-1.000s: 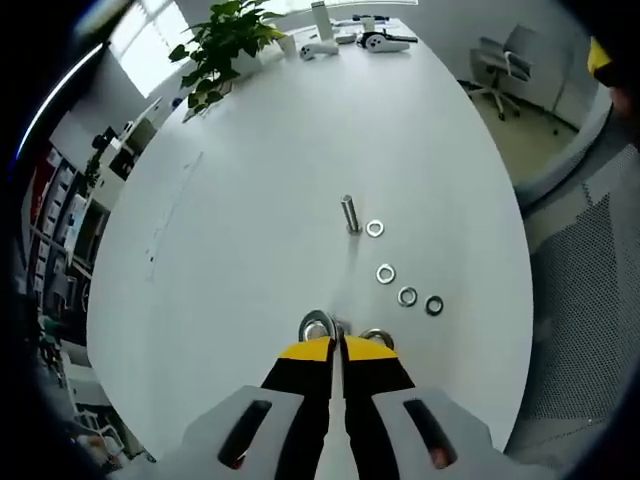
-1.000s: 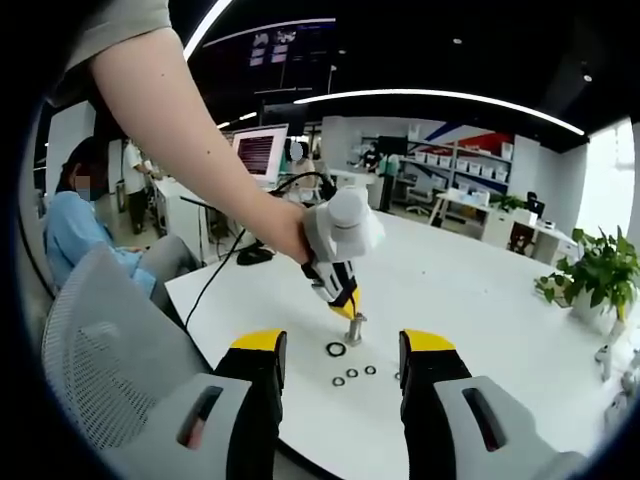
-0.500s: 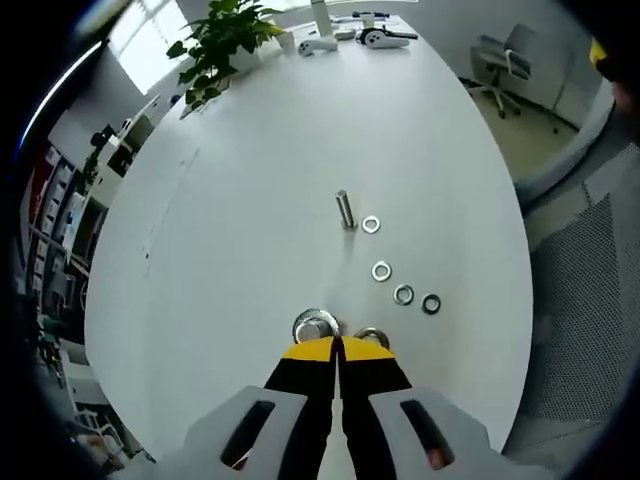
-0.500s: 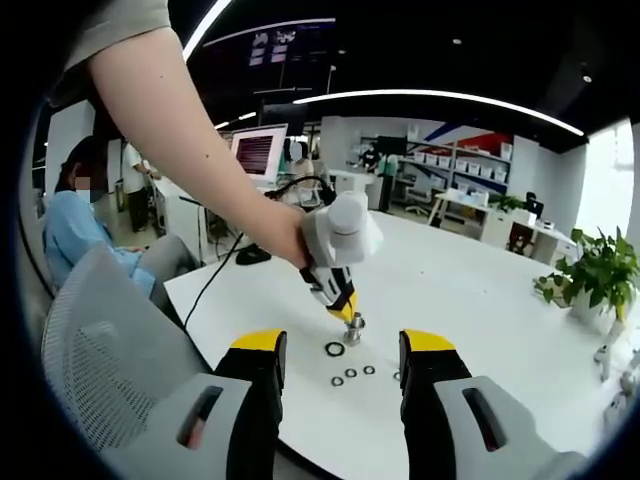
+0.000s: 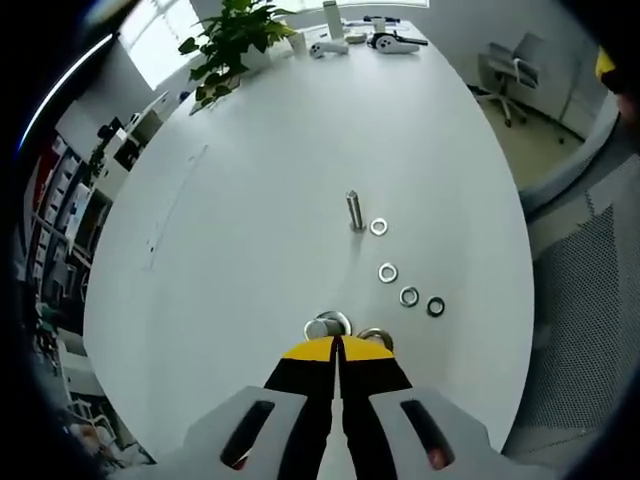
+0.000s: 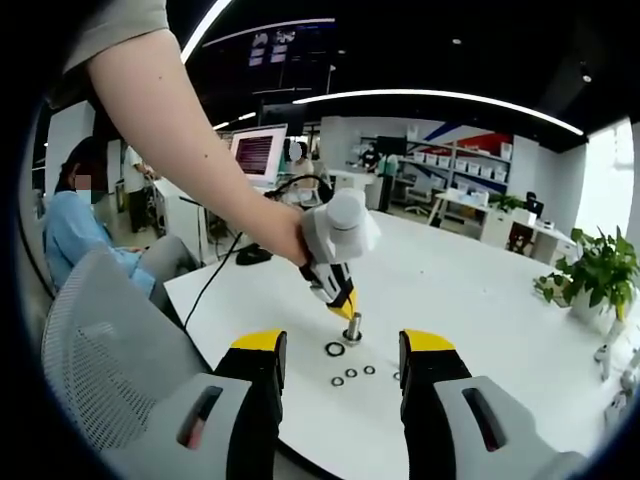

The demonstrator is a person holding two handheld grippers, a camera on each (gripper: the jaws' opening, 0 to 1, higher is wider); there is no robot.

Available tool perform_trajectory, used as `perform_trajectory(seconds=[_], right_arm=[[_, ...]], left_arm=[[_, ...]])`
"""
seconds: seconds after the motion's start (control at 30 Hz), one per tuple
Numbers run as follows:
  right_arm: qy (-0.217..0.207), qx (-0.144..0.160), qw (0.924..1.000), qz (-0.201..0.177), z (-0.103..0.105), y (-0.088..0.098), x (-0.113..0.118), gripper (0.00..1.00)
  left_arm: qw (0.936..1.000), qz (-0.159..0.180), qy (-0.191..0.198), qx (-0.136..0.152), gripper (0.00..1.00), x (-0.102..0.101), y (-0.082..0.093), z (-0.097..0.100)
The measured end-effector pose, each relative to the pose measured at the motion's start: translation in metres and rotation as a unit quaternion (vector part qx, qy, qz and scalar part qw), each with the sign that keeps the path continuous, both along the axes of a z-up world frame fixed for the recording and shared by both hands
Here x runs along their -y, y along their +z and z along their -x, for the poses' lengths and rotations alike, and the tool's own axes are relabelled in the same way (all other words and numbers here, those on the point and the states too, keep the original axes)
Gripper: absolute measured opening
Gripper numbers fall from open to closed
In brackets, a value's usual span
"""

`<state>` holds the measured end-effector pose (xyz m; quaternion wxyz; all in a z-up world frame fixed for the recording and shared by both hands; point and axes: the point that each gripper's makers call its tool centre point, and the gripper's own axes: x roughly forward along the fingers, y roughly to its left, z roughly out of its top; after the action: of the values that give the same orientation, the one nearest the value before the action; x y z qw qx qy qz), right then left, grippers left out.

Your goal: Place the washer onto the threaded stud by aligning its center hole with the stud, sliding it down to the base, and recovering from edge contact or off-axis alignment until the washer reaches the visible bottom stop.

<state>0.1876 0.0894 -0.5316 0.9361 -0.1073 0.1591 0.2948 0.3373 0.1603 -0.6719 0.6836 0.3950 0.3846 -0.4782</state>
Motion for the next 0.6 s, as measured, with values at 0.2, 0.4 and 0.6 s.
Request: perform_trajectory(seconds=[0.2, 0.4, 0.6], right_arm=[[0.000, 0.001, 1.0000, -0.002, 0.000, 0.001, 0.000, 0.48], [0.002, 0.010, 0.9999, -0.011, 0.001, 0.006, -0.002, 0.48], [0.007, 0.011, 0.9999, -0.009, 0.002, 0.006, -0.004, 0.48]], left_arm=[[0.9999, 0.003, 0.010, -0.010, 0.01, -0.002, -0.003, 0.006], [0.9996, -0.003, 0.017, -0.023, 0.04, -0.009, -0.011, 0.016], [0.9990, -0.006, 0.030, -0.033, 0.06, -0.017, -0.015, 0.022]])
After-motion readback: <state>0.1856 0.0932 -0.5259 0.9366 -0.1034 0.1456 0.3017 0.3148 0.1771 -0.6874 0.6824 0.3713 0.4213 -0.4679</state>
